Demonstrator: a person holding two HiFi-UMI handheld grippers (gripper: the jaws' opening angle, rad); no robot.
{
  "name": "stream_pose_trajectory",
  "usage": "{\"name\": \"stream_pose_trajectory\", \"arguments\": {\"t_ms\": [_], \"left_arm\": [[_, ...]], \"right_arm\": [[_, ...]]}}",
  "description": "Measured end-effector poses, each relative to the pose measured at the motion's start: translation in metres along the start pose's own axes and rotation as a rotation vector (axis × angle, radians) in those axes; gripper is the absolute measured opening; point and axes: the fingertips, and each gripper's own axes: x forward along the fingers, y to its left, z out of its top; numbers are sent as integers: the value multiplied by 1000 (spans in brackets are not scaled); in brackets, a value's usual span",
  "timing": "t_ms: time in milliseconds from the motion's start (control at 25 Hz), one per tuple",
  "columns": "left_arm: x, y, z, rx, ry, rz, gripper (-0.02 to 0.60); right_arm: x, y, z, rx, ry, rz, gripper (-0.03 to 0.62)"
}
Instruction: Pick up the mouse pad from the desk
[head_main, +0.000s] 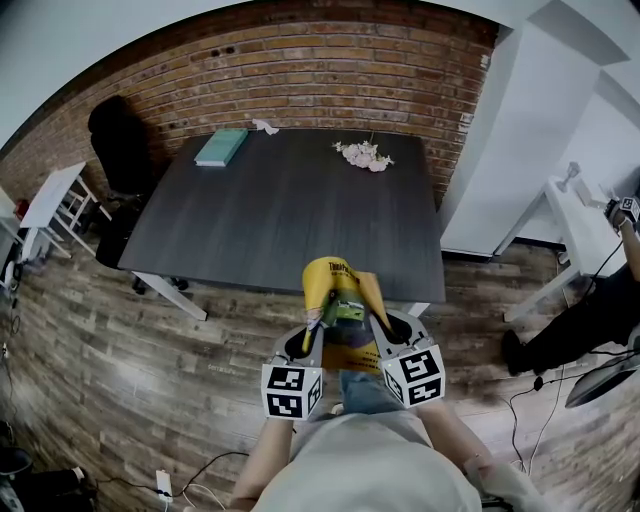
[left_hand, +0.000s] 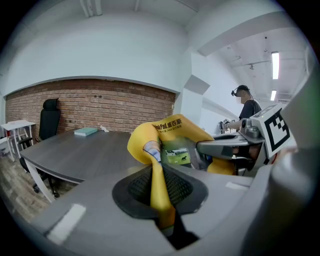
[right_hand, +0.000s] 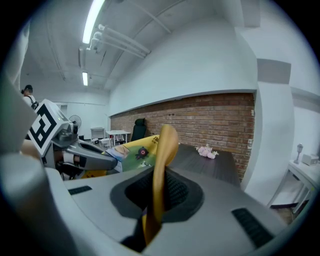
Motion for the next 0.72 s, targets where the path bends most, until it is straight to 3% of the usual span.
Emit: {"name": "stream_pose_trajectory", "arguments": {"t_ms": [720], "left_arm": [[11,0,-2,-1,13,-3,37]], "right_arm": [[8,-8,-4,4,15,9,23]]}}
